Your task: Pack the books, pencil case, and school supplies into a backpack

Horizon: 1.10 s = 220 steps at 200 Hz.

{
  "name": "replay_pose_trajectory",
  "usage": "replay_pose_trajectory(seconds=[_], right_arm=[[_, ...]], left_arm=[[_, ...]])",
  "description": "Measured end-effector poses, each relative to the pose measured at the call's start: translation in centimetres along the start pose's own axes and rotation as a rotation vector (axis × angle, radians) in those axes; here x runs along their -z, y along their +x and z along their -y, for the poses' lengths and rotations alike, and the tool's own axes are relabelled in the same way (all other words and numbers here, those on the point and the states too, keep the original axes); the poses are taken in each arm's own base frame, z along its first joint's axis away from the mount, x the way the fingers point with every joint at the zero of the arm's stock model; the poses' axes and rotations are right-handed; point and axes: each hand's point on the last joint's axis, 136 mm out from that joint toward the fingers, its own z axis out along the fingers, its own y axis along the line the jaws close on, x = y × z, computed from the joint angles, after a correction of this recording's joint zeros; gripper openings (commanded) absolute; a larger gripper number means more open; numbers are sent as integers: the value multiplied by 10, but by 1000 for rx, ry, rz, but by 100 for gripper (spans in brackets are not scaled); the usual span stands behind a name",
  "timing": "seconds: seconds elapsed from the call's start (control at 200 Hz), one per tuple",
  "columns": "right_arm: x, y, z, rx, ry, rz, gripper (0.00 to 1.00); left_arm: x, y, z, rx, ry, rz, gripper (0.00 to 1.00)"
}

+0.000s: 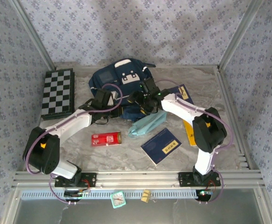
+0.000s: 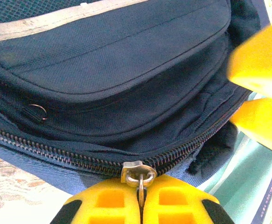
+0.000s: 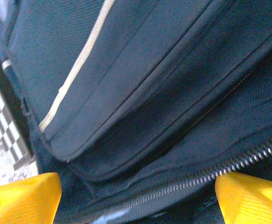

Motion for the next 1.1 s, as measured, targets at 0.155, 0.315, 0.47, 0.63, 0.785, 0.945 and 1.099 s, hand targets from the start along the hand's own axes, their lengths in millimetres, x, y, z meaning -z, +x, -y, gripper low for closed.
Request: replay_pose_trajectory(seconds=[0.155,0.315,0.47,0.63,0.785,0.945,1.099], right_arm=[[-20,-7,12,-42,56,32,52],[-26,-15,21,-9,112,61,16],[-23,-22,16,36,128,77,0],[-13,-37,9,112,133,89,0],[-5,-50,7,179,122,79,0],[3,-73,18,198,122,71,0],[10,-94,32,211,134,81,0]], left_arm=[[-3,5,0,-4,-11,-17,0],[-3,3,3,-9,-14,-14,0],[-3,5,5,-15,-11,-20,0],[-1,5,5,-37,-10,-20,0],[9,4,-12,-3,-12,3,0],[13,3,-46,75,-47,4,0],[16,-5,-59,112,-45,17,0]])
